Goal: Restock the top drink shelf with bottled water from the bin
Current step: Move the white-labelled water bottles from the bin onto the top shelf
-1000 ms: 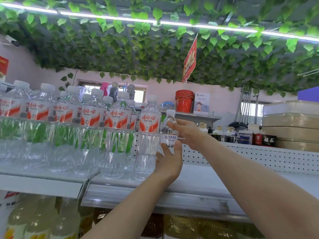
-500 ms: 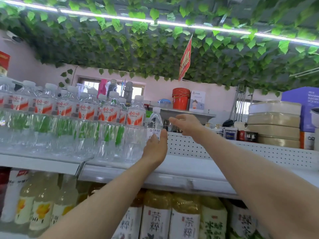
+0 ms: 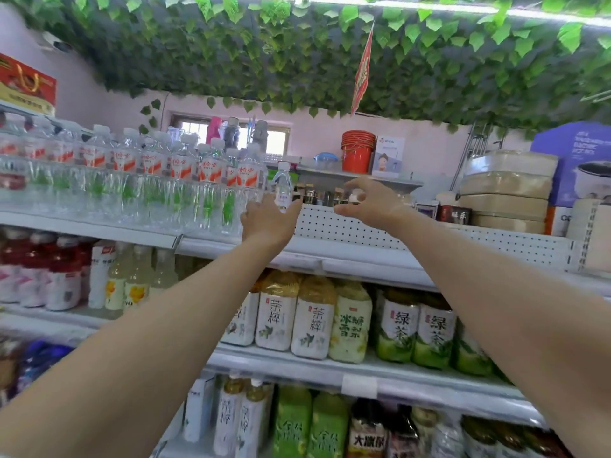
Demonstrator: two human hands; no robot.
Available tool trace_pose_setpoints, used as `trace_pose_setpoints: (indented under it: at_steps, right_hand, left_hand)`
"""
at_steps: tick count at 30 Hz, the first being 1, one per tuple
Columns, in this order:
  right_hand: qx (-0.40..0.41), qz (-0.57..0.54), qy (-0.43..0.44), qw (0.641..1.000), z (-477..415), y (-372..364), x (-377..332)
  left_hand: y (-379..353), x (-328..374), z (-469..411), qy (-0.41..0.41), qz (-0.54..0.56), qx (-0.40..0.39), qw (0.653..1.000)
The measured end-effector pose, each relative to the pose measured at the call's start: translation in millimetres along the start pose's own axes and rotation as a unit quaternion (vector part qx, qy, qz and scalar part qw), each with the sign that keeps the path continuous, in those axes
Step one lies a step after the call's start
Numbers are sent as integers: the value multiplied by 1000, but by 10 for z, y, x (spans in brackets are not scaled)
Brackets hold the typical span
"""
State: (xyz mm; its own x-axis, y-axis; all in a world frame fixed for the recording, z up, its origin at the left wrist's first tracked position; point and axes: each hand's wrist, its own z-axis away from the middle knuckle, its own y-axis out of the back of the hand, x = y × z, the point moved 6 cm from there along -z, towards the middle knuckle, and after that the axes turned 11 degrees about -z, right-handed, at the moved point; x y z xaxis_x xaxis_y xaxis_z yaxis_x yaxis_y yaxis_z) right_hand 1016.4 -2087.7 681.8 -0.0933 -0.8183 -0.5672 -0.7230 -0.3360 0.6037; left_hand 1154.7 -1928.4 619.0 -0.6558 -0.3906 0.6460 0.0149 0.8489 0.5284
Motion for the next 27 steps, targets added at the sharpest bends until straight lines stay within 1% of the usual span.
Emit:
trace_pose_setpoints:
  at_steps: [5,8,10,13,16,20,23,27]
  right_hand:
    - [-45,26,-31,998,642,-189,328]
    - [-79,60,-52,994,1035,-403,575]
    - [-92,45,-72,992,1292,-567,759]
    - [-124,42,-105,986,1666,-850,1061]
    - [-158,54,-136,977,1973,-1161,1373]
    - [-197,57,-173,963,2353,-1587,1770]
    - [-243,74,-193,948,2597,-1961,2070]
    - [-284,54,-253,923,2960,-2453,2472]
  left_hand:
    - [-96,-177,624,13,-43,-2,999]
    - [-252,-384,1012,14,-83,-25,996]
    - [-402,-565,1305,13,-108,-44,993]
    - [-664,-906,1759,36,-115,-81,989]
    - [-910,-1271,2128,62,-120,-122,983]
    - [-1189,-1742,2527,98,-133,-156,974]
    - [-1444,-2123,2783,128,-140,-197,962]
    - [-1759,-2668,3096,162,-146,-248,944]
